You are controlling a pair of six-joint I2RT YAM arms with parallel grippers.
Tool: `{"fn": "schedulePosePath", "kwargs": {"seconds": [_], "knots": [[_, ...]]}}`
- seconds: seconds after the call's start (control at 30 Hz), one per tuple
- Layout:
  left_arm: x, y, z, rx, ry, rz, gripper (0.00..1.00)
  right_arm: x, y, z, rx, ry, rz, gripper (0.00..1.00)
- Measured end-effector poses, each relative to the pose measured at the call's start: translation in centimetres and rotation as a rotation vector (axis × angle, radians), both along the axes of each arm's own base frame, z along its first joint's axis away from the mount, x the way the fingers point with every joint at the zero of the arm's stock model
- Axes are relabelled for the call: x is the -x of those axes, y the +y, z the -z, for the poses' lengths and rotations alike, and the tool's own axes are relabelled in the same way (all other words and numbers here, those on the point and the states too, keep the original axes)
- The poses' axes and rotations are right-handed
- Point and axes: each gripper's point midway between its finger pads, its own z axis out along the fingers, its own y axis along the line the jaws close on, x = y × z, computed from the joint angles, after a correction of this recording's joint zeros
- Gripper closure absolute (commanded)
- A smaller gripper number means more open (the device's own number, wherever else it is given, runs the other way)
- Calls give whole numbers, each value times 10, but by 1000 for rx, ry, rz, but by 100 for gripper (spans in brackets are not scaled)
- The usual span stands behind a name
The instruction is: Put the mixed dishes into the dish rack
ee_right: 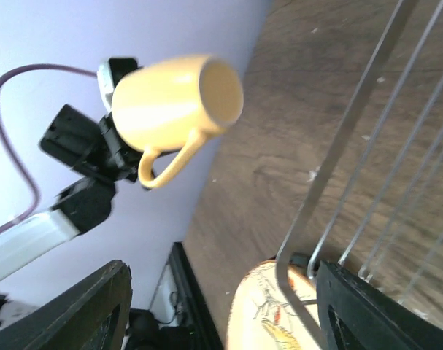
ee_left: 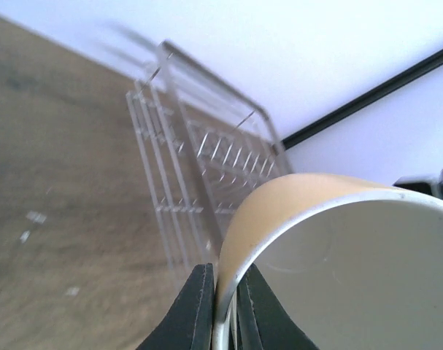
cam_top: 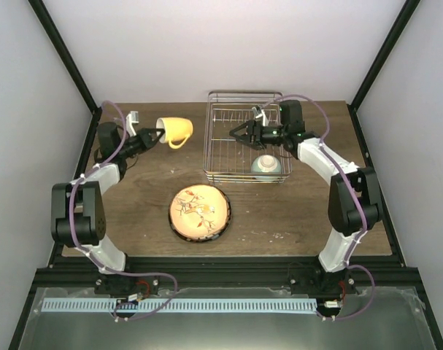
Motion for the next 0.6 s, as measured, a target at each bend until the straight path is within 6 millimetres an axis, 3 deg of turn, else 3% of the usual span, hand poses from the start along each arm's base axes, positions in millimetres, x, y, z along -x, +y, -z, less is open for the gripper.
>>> {"fn": "schedulePosePath", "kwargs": {"seconds": [0.13, 0.37, 0.6], "knots": [[-24, -10, -17, 83, -76, 7, 100, 9, 6, -3, -110, 53, -39, 30], [-74, -53, -47, 215, -187, 82, 100, 13, 12, -36, -247, 10, -87, 31], [-83, -86, -55, 309, -212, 133, 100, 11, 18, -45, -327, -13, -92, 31]]}}
